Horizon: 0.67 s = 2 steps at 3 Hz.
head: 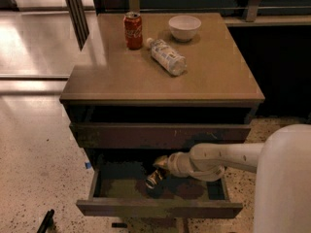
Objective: Place orange can into middle drawer
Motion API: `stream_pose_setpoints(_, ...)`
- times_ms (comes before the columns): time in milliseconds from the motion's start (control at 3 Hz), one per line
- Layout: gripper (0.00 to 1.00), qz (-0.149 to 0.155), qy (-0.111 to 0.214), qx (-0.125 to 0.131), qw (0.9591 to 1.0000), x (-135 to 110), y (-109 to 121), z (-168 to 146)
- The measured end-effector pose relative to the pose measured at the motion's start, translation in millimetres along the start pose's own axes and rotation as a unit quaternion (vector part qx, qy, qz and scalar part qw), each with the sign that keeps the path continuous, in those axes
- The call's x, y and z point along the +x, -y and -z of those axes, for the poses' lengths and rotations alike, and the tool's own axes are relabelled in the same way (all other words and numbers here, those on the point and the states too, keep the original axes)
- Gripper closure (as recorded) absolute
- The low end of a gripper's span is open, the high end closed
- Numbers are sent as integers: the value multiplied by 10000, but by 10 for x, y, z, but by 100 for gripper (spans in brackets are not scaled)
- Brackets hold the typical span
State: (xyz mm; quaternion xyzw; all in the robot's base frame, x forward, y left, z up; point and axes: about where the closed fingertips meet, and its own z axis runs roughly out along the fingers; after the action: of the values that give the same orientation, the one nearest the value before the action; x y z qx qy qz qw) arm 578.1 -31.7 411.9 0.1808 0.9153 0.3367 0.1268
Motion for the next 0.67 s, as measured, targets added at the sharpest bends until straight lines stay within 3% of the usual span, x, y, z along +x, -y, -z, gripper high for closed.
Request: stream_pose_setpoints(667,35,0,-1,0,10000,1,0,-1)
